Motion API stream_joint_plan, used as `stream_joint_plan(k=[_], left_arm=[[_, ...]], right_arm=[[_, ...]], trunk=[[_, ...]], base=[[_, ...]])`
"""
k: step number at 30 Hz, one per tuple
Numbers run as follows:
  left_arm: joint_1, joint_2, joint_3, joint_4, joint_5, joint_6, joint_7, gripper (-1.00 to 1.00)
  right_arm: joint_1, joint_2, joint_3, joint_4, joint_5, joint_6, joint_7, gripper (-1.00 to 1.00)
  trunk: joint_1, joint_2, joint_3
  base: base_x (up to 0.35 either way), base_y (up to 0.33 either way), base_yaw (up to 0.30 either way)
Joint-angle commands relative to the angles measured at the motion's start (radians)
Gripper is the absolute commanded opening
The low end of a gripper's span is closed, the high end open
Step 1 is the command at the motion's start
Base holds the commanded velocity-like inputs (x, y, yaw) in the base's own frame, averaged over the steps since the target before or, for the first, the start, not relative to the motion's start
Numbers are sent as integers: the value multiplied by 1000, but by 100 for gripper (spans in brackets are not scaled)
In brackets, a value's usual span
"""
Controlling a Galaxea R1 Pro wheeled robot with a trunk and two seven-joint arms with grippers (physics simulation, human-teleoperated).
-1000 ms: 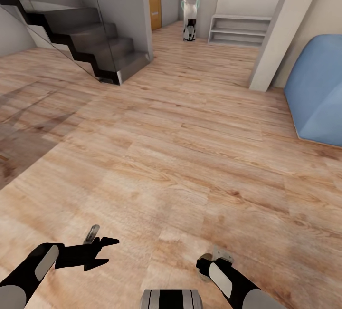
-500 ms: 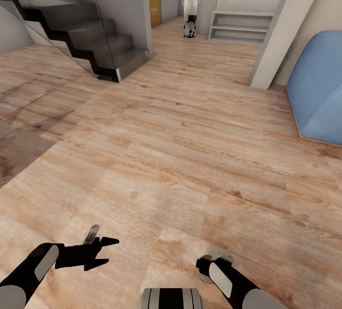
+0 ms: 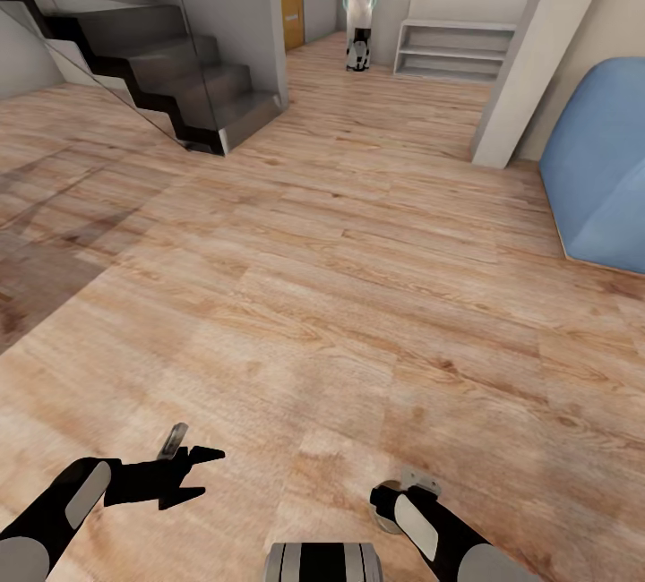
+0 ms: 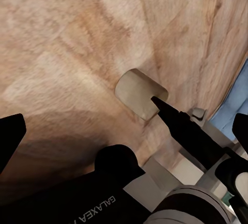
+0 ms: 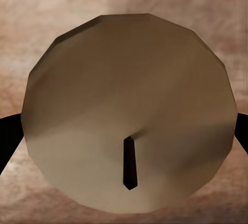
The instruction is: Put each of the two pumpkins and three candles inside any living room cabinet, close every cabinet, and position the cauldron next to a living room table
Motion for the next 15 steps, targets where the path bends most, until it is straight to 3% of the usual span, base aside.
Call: stream_joint_plan(k=[1, 15], left_arm=[[0, 0, 0, 0, 0, 0, 0, 100], [0, 0, 0, 0, 2, 0, 0, 100]], right_arm=[[0, -1, -1, 1, 0, 0, -2, -100], [0, -2, -2, 1, 0, 0, -2, -100]], trunk=[[0, 0, 0], [-1, 0, 8]], base=[[0, 0, 0], [0, 0, 0]])
